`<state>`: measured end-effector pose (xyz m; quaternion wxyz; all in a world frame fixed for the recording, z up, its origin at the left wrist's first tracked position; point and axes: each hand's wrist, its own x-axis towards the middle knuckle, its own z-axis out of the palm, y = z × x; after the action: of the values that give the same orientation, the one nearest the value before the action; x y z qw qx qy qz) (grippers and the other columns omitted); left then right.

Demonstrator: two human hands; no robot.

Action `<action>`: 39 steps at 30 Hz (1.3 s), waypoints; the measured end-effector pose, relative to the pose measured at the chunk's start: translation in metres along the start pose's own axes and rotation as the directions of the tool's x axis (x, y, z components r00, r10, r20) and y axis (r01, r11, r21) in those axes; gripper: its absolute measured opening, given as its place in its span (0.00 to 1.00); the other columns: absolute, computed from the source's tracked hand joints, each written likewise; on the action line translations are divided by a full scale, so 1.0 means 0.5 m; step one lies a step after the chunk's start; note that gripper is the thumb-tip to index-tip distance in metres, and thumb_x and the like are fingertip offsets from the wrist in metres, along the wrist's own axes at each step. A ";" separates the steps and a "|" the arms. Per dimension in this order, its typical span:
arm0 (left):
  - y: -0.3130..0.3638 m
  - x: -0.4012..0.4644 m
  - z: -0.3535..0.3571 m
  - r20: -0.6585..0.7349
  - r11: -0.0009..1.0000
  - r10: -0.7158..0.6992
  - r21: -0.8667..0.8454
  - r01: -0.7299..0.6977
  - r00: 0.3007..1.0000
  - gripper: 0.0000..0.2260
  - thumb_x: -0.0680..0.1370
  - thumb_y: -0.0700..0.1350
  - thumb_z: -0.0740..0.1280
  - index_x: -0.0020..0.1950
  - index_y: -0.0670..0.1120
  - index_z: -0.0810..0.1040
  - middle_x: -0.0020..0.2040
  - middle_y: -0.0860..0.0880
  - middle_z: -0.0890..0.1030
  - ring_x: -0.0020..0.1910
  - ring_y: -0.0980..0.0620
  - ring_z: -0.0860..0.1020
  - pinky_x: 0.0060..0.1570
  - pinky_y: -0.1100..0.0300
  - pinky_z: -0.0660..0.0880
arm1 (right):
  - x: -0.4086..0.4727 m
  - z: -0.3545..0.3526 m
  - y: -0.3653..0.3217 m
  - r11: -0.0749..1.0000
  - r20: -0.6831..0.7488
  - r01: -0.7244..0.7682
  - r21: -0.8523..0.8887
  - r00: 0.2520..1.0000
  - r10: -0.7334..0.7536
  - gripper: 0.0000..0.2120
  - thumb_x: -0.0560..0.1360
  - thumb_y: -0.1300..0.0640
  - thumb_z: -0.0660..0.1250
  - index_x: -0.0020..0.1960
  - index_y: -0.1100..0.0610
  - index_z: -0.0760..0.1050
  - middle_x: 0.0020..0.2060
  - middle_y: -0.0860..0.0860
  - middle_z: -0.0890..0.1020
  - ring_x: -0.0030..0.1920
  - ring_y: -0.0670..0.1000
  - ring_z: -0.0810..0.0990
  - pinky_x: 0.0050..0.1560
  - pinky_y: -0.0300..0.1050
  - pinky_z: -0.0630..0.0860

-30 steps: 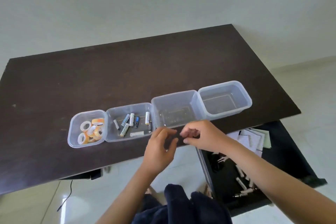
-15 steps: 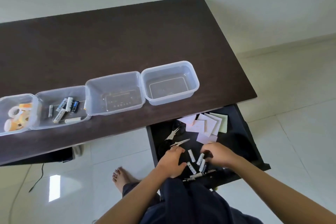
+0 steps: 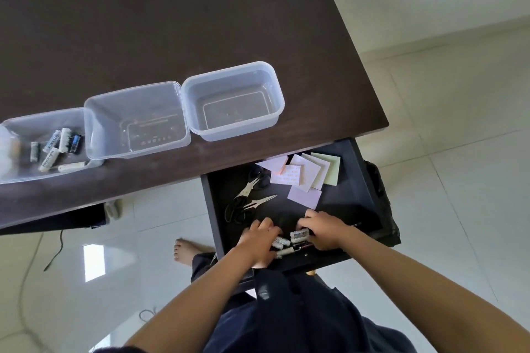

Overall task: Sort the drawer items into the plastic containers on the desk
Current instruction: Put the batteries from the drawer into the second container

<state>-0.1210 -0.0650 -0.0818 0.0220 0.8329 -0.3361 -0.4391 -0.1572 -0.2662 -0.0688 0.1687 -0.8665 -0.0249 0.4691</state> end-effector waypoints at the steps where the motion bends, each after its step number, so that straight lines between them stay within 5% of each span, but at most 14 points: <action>1: 0.002 -0.002 0.007 0.006 0.999 -0.010 -0.034 0.010 1.000 0.25 0.75 0.50 0.66 0.70 0.51 0.64 0.67 0.46 0.63 0.64 0.41 0.65 0.62 0.45 0.70 | 0.000 0.004 0.001 1.000 0.017 -0.007 0.001 1.000 0.007 0.13 0.75 0.57 0.60 0.58 0.47 0.71 0.56 0.51 0.71 0.56 0.56 0.74 0.49 0.49 0.72; 7: 0.003 -0.009 0.020 0.053 0.955 -0.089 -0.278 0.100 0.995 0.23 0.75 0.49 0.67 0.68 0.49 0.66 0.65 0.45 0.65 0.60 0.39 0.73 0.62 0.52 0.70 | 0.011 0.013 -0.008 0.999 0.063 -0.041 0.009 0.997 0.041 0.13 0.74 0.56 0.60 0.56 0.49 0.75 0.55 0.51 0.79 0.55 0.55 0.77 0.52 0.49 0.74; 12: 0.014 -0.010 0.017 0.121 0.960 -0.096 -0.250 0.124 0.988 0.18 0.78 0.50 0.62 0.64 0.44 0.71 0.62 0.40 0.74 0.62 0.41 0.73 0.61 0.53 0.69 | 0.020 0.021 -0.012 0.994 0.062 -0.076 0.075 0.996 0.071 0.11 0.74 0.54 0.64 0.56 0.51 0.76 0.56 0.53 0.79 0.55 0.55 0.77 0.55 0.49 0.75; 39: 0.020 -0.008 0.011 0.172 0.883 -0.032 -0.457 0.108 0.985 0.08 0.78 0.46 0.64 0.56 0.46 0.75 0.59 0.45 0.77 0.57 0.45 0.75 0.52 0.57 0.70 | 0.014 0.010 -0.002 0.997 0.135 0.063 0.037 0.989 -0.067 0.14 0.76 0.50 0.65 0.58 0.54 0.79 0.53 0.53 0.80 0.53 0.54 0.77 0.50 0.48 0.73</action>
<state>-0.1322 -0.0693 -0.0791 0.1778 0.7771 -0.1914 -0.5726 -0.1571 -0.2624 -0.0764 0.1957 -0.8285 -0.0569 0.5216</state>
